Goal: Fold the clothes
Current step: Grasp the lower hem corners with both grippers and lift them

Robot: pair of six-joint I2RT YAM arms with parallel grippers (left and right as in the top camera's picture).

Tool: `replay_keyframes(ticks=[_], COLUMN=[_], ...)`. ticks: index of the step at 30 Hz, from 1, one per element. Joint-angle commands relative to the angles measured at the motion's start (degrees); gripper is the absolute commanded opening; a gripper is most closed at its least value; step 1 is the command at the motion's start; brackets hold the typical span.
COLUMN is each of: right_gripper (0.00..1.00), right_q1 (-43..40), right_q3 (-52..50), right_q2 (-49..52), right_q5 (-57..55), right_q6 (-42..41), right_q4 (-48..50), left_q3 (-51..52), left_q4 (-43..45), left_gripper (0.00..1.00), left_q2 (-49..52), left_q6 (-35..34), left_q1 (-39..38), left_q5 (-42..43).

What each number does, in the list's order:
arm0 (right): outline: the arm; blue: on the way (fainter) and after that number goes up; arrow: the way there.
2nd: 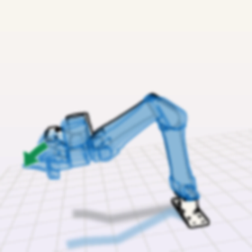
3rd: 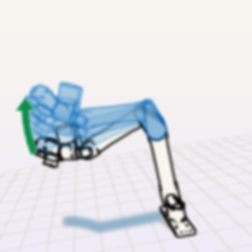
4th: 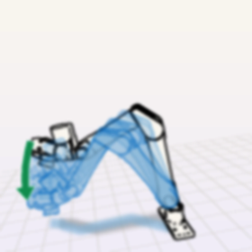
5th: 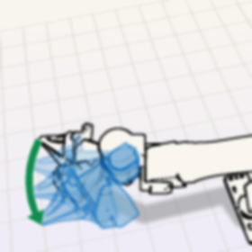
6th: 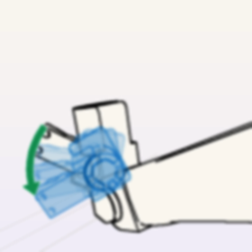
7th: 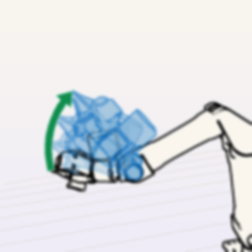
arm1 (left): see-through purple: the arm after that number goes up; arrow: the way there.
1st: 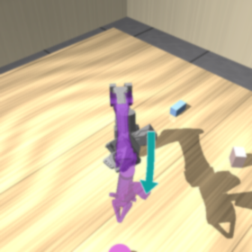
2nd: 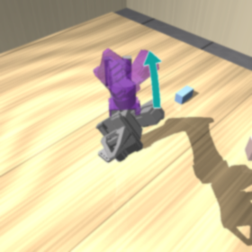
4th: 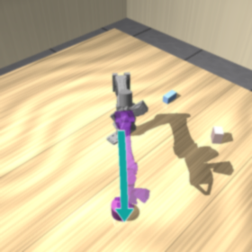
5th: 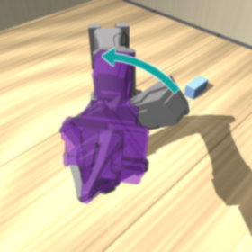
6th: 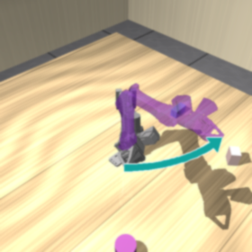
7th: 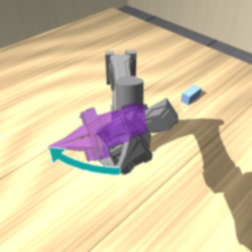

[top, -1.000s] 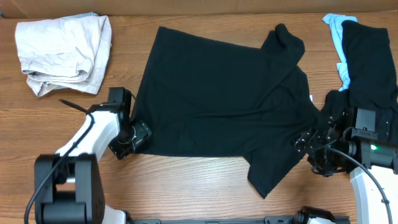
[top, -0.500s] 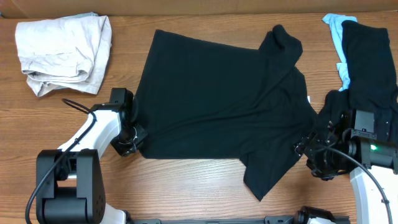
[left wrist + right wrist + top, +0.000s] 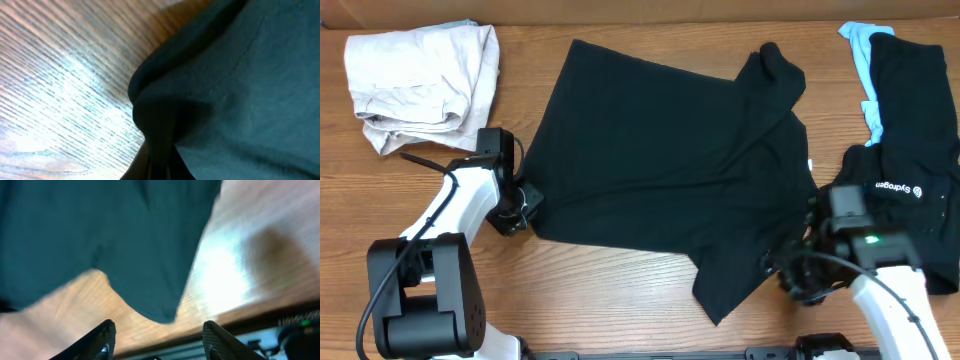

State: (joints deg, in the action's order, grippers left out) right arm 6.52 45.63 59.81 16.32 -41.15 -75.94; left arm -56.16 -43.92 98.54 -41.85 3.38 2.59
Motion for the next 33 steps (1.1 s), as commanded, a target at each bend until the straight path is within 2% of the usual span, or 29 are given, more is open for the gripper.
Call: replay_keyframes(ticks=[1,7,10,18,23,24,25,26,27,28,33], right_gripper=[0.58,0.54,0.54,0.55,0.55,0.53,0.42,0.24,0.11,0.04,0.04], right_q1=[7.02,22.32,27.19,29.14,29.16,29.16,29.16,29.16,29.14,29.14,28.09], right_q3=[-4.7,-13.53,-15.65,-15.74,-15.74,-15.74,-15.74,-15.74,-15.72,-15.72,-14.69], right_q2=[-0.04,0.17,1.49,13.2,15.91,15.91,15.91,15.91,15.89,15.85,15.3], right_q5=[-0.13,0.26,0.24,1.95,2.86,2.8,2.84,2.86,2.73,2.47,0.48], right_q6=[-10.73,-21.79,-23.78,-22.97,-21.42,-21.29,-20.52,-19.89,-19.91,-19.89,-17.73], right_q4=[1.42,14.56,21.51,24.85,24.28,24.33,24.65,25.11,25.44,25.86,24.87], left_q3=[-1.11,-1.11,-1.11,-1.11,-1.11,-1.11,-1.11,-1.11,-1.11,-1.22,-4.24], left_q4=[0.7,0.68,0.68,0.68,0.61,0.44,0.26,0.24,0.26,0.24,-3.26], left_gripper=[0.04,0.04,0.04,0.04,0.04,0.04,0.04,0.04,0.04,0.04,0.05], left_q2=[0.44,0.44,0.44,0.44,0.44,0.44,0.44,0.44,0.44,0.39,0.39], left_q6=[0.66,-0.02,0.02,0.04,0.07,0.07,0.09,0.15,0.79,1.03,4.39], left_q1=[-0.07,-0.09,-0.07,-0.09,-0.07,-0.07,-0.07,-0.02,0.13,0.42,1.88], left_q5=[-1.07,-1.07,-1.09,-1.09,-1.11,-1.31,-1.64,-1.81,-1.7,-1.64,-1.53])
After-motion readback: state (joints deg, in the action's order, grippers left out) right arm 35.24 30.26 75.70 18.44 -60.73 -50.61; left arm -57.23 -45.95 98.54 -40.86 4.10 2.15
